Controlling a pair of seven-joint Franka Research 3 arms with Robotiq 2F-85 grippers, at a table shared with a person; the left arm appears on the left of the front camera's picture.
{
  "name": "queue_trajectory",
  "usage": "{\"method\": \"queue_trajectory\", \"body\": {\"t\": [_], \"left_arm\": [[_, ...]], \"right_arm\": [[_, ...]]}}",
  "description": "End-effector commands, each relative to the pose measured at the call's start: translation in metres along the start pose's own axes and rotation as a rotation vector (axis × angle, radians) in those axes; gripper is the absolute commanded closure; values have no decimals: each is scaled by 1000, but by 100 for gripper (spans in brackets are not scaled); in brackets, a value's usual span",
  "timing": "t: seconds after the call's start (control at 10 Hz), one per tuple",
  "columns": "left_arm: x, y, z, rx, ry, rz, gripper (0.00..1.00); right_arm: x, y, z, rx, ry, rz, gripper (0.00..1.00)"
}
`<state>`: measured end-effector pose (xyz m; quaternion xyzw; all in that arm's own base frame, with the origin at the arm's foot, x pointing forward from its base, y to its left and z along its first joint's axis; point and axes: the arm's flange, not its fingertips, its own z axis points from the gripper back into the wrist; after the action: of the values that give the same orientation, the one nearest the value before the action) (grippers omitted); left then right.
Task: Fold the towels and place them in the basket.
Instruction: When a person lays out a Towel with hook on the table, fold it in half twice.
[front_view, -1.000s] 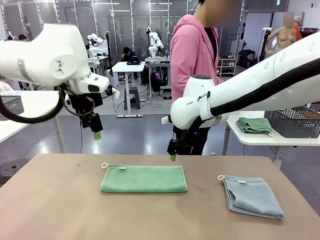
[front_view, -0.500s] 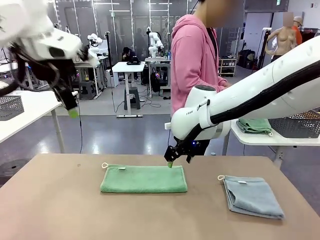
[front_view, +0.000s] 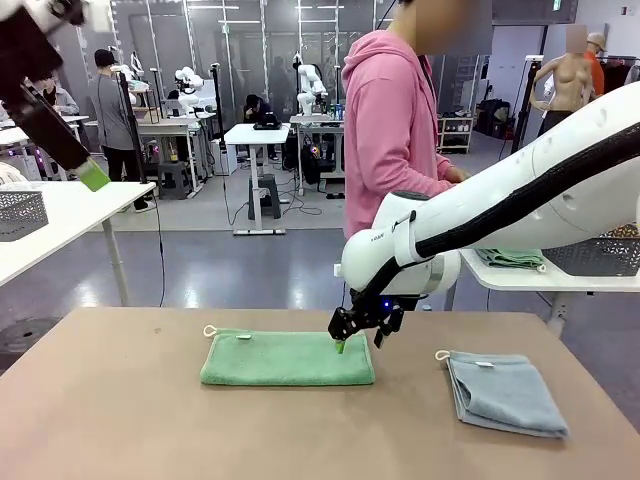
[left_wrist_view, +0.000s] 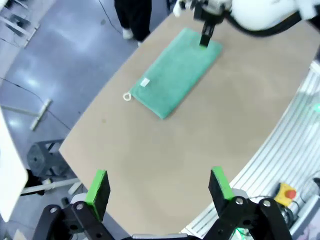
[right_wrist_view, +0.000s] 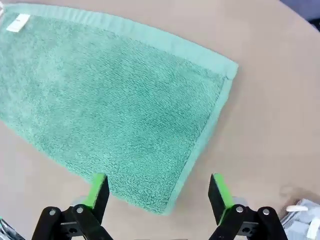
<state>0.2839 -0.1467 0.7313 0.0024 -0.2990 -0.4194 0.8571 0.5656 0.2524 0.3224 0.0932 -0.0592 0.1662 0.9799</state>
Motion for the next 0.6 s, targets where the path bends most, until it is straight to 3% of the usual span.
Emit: {"method": "queue_trajectory", "body": {"t": [0.0,0.5], "left_arm": [[-10,-5,11,18,-39,42,0],[-10,-5,30,32,-54,17,0]], "right_arm": [[-3,2,-9,-79,26,-99,0],[9,-12,-33,-73,39,-196,0]]}}
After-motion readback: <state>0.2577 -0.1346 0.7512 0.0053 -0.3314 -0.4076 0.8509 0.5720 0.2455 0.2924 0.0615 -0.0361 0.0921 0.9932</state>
